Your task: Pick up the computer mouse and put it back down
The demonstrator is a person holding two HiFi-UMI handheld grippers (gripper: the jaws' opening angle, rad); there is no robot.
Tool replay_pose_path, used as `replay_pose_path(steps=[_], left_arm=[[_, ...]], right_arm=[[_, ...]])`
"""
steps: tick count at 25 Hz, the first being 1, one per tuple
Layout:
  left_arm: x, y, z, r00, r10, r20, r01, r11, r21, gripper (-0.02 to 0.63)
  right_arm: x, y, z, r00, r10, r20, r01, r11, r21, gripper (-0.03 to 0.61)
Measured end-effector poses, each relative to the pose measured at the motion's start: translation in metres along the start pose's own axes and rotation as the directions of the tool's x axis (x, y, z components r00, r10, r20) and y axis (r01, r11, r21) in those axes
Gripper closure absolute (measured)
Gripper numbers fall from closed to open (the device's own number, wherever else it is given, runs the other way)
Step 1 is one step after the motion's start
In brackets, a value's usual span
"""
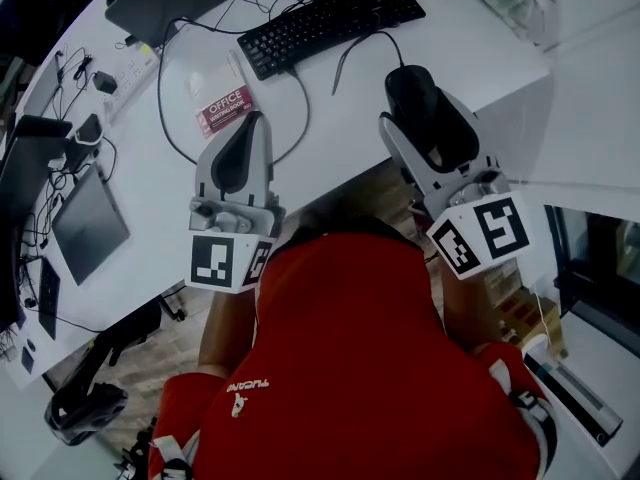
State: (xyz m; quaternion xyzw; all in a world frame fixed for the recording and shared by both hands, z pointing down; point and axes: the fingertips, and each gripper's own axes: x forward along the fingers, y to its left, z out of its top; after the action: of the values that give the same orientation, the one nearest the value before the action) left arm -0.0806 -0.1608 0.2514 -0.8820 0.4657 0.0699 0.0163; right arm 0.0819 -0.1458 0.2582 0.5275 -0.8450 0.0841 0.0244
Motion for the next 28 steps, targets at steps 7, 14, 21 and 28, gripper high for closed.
replay_pose_path(steps=[7,14,21,28], left_arm=[[-0.002,0.002,-0.007,1.0,0.018,-0.018,-0.018,1.0,0.001,0.604],[-0.002,0.005,-0.019,0.998,0.039,-0.041,-0.038,0.999,0.004,0.604],[0.0,0.008,-0.029,0.996,0.057,-0.062,-0.057,0.998,-0.001,0.604],[0.001,0.011,-0.039,0.993,0.076,-0.086,-0.077,0.997,-0.005,0.604]], right_arm=[[0.019,-0.013,-0.04,0.997,-0.011,-0.071,0.01,1.0,-0.009,0.279],[0.047,-0.024,-0.087,0.987,-0.003,-0.162,0.001,1.0,-0.016,0.279],[0.074,-0.03,-0.136,0.963,0.008,-0.27,-0.019,0.999,-0.037,0.279],[0.093,-0.038,-0.191,0.922,-0.002,-0.386,-0.026,0.997,-0.067,0.279]])
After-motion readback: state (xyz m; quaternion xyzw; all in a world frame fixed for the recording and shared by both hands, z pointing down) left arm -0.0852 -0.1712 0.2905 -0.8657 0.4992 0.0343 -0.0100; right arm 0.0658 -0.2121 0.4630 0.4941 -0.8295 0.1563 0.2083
